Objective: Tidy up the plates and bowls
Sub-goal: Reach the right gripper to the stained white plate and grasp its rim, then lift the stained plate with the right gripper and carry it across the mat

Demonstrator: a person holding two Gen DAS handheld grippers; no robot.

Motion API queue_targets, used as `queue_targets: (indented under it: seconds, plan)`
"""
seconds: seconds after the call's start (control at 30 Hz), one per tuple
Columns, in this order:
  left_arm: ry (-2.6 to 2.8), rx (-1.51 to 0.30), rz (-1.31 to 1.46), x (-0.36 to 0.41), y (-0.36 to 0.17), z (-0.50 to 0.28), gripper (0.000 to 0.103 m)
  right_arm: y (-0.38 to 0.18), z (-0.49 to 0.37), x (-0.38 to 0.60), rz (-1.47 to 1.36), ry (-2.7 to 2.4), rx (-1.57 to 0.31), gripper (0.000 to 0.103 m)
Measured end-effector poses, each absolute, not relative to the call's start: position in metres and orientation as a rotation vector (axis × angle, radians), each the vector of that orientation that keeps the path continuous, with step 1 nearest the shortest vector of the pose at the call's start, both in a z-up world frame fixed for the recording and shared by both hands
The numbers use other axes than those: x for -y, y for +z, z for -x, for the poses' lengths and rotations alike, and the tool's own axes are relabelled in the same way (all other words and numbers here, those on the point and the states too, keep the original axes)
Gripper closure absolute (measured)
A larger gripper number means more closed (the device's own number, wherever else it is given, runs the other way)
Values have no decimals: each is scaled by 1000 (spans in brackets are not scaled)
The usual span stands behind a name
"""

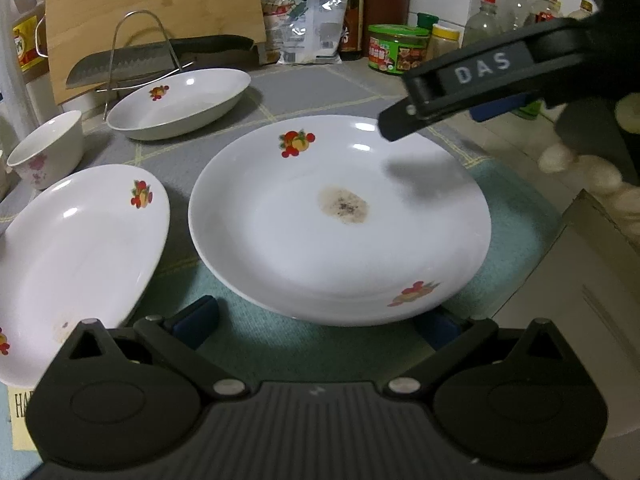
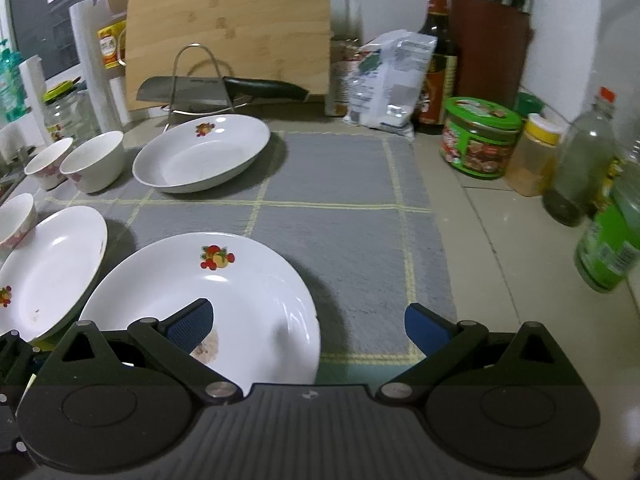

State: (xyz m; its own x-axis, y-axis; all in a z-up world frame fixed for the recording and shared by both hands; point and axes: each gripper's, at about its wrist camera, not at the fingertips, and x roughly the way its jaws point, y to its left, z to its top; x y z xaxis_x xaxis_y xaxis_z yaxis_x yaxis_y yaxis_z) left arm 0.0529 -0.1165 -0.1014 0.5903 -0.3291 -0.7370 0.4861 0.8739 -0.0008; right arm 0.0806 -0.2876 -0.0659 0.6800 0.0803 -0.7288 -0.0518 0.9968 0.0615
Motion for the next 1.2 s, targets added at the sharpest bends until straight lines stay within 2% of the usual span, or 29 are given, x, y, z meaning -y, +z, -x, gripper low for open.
queue_targets:
  seconds: [0.27,0.47,0.8,1.2]
  plan:
    - [-498,-728,-195,110,-106,-41,0,-80,-99,282,-34,215,-868,0]
    - [-504,-745,-205,112,-104,-45,0,-88,-109,280,-3,314,-912,0]
    - [-534,-741,-220,113,-104,-48,0,-96,-123,295,-111,425,-979,0]
    - [-579,-721,-242,112,-105,-50,0,-96,-127,301,-23,570,-1001,0]
